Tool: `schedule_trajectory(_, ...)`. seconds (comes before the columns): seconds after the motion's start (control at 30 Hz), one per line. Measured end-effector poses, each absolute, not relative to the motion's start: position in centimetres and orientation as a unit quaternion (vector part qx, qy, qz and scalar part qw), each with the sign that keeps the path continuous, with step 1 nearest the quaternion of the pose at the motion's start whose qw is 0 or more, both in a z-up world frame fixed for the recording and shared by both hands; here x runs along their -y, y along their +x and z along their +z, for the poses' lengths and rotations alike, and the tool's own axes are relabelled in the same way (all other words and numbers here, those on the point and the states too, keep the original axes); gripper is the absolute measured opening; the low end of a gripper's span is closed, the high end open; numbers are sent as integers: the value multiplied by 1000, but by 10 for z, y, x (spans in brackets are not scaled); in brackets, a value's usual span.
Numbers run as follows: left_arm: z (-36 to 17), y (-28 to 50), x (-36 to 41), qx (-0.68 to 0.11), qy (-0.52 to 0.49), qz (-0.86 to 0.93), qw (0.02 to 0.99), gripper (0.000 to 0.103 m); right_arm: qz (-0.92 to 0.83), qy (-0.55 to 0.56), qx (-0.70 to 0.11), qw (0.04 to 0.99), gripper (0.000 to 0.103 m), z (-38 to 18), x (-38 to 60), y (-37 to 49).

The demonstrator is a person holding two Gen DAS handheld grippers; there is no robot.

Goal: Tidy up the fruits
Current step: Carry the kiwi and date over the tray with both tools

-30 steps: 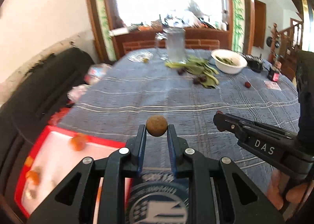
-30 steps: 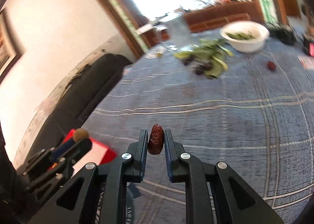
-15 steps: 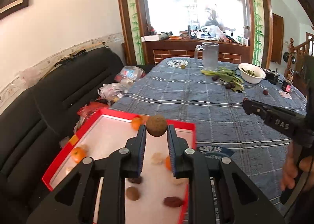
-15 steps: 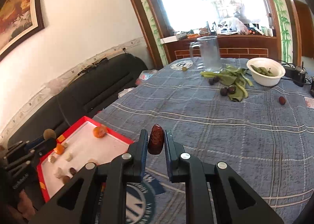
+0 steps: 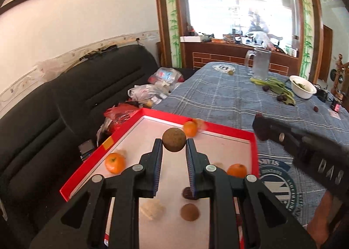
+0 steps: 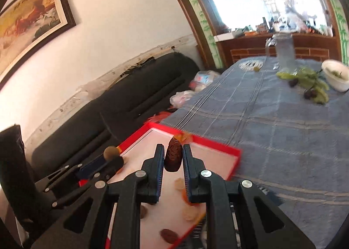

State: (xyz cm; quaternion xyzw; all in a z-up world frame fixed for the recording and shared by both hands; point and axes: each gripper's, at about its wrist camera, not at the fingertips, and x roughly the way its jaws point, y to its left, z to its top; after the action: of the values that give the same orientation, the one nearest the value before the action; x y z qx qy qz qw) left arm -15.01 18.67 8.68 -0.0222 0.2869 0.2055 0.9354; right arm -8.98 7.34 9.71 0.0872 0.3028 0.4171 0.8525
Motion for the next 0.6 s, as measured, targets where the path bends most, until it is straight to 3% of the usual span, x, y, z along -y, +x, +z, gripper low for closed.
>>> schedule_trajectory(0.17,76,-147,-200,-297,-25,223,928,24,433,71,-340,831,15,65,-82,-90)
schedule_trajectory(0.6,54,-142,-218,-325,-33,248,912,24,456,19,-349,819,15,60,-100,-114)
